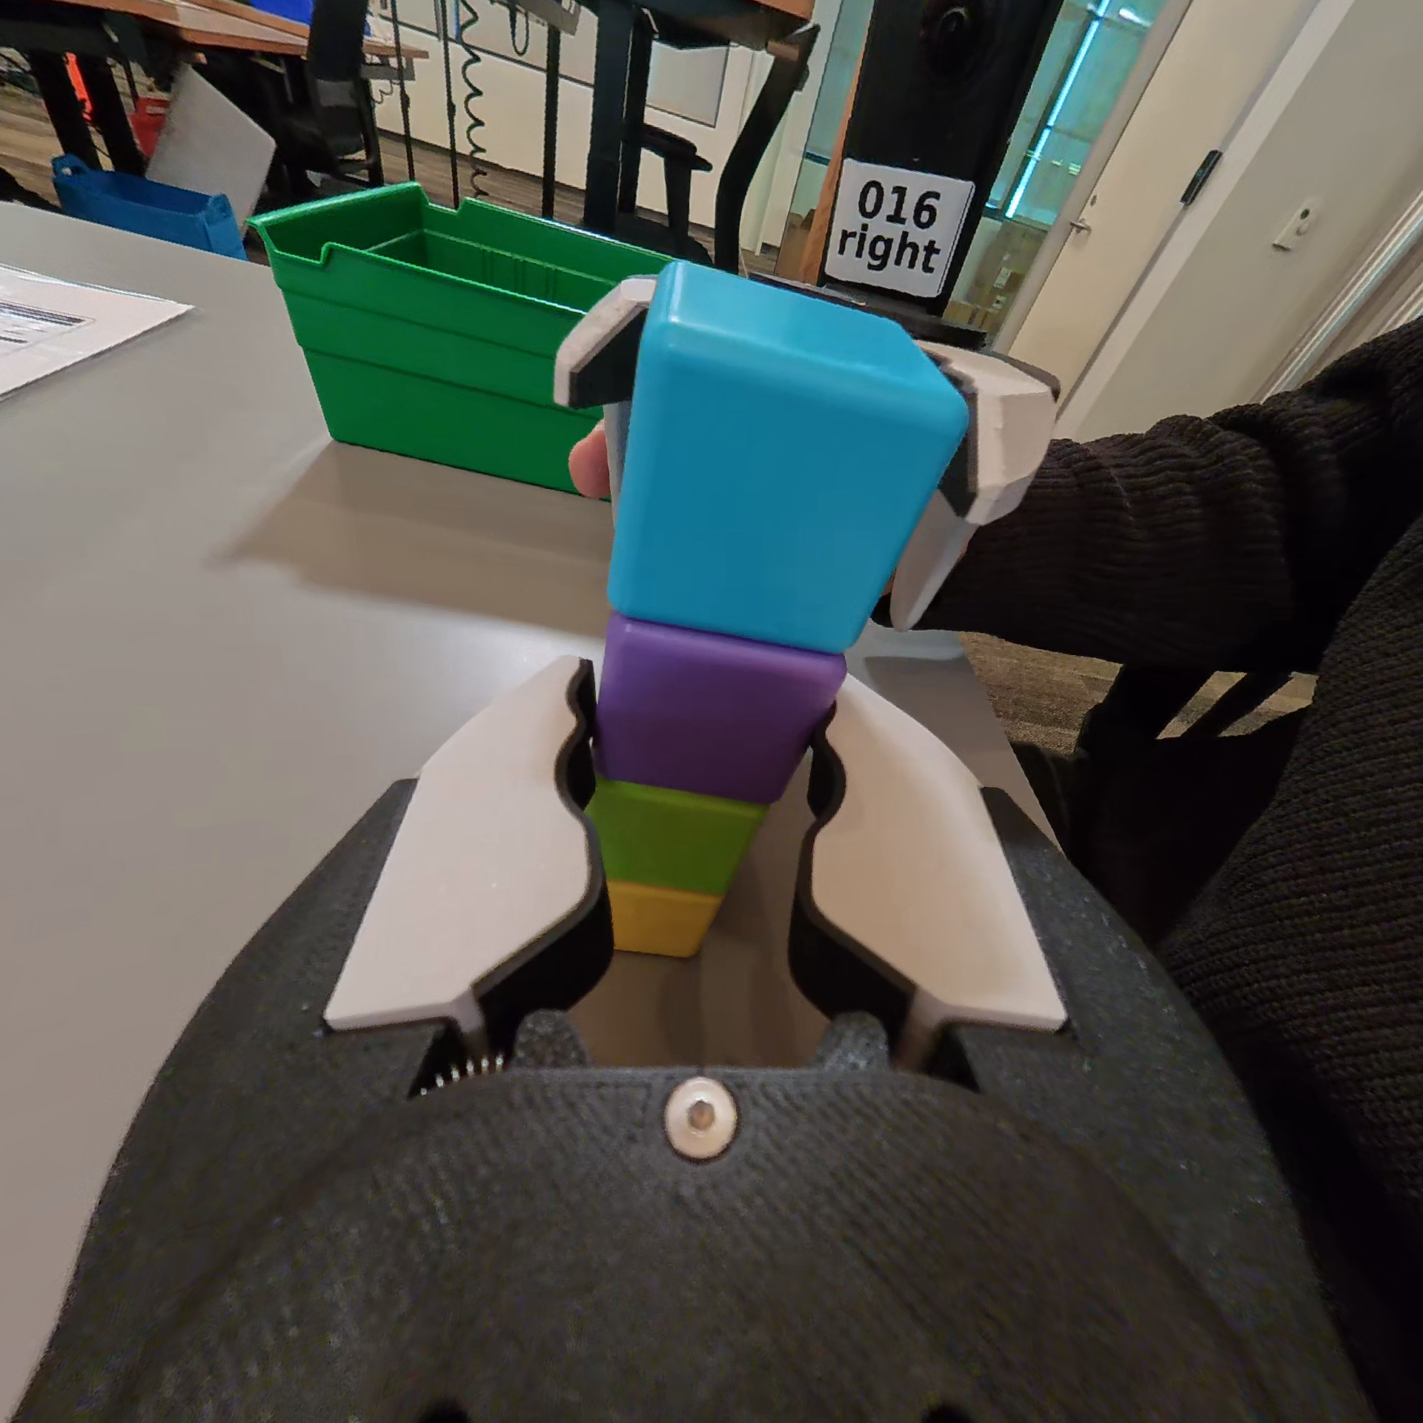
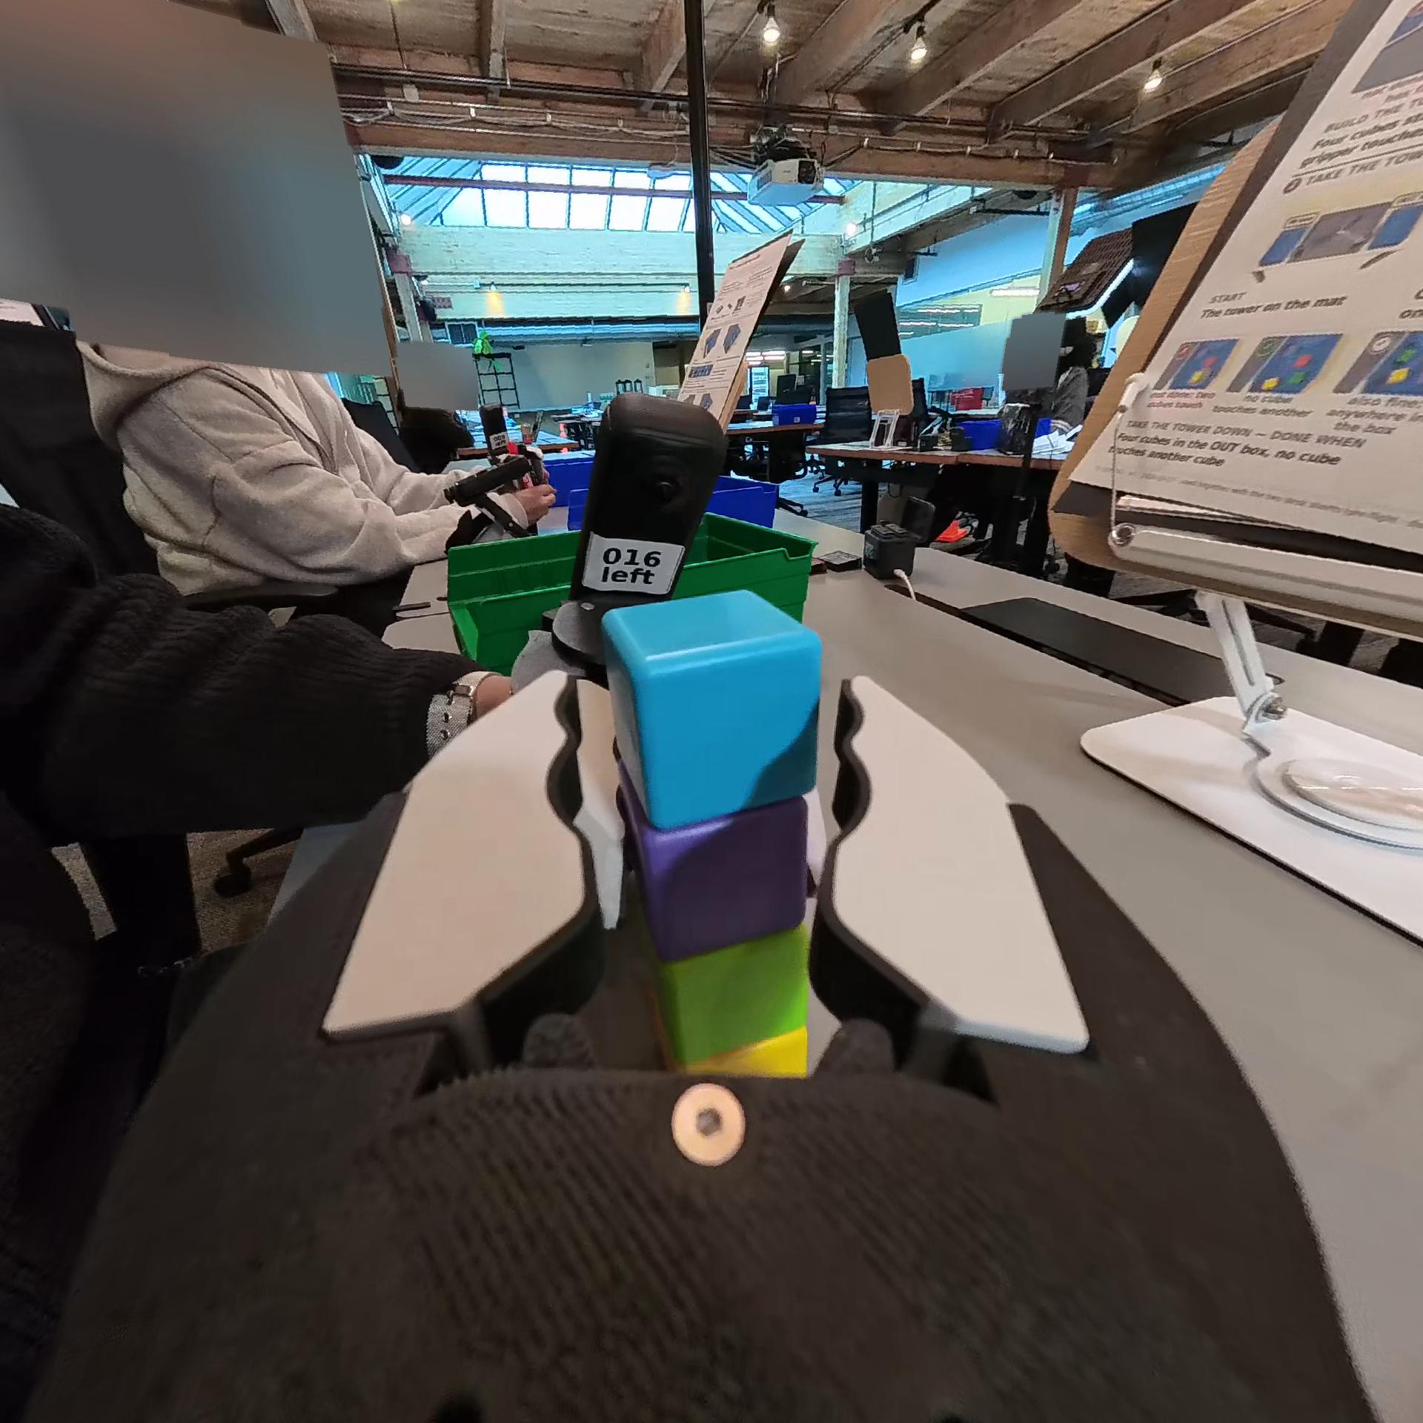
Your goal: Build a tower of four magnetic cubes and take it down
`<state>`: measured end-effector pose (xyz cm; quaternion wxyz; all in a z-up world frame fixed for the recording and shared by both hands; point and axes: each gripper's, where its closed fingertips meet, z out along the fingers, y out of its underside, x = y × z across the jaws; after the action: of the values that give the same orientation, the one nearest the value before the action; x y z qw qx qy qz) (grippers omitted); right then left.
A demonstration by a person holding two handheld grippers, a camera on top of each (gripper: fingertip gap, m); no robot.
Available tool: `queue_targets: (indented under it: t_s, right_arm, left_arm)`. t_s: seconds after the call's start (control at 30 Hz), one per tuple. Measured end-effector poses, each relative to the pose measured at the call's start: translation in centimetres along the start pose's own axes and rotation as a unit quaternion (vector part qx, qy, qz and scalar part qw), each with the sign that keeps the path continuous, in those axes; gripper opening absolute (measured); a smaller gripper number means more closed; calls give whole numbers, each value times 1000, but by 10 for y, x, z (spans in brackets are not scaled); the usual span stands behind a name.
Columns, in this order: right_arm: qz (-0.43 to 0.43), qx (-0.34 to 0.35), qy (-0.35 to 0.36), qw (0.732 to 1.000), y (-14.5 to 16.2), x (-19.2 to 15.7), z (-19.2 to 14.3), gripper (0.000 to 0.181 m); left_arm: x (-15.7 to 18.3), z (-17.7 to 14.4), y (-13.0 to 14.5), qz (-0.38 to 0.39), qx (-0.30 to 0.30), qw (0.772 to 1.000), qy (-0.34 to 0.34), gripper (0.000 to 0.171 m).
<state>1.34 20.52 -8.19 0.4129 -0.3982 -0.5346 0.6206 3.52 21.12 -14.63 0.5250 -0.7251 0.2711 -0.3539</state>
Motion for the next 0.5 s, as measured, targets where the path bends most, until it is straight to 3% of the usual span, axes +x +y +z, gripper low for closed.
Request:
queue_targets:
  t_s: [0.3,0.5]
  right_arm:
    - [18,-17,-34,999,5,-11,3,72]
    - [23,-17,-31,999,4,-8,1,63]
  left_arm:
    - [5,1,1,-4,-4,1000,19,53]
    - [9,1,2,-6,-7,999,32,54]
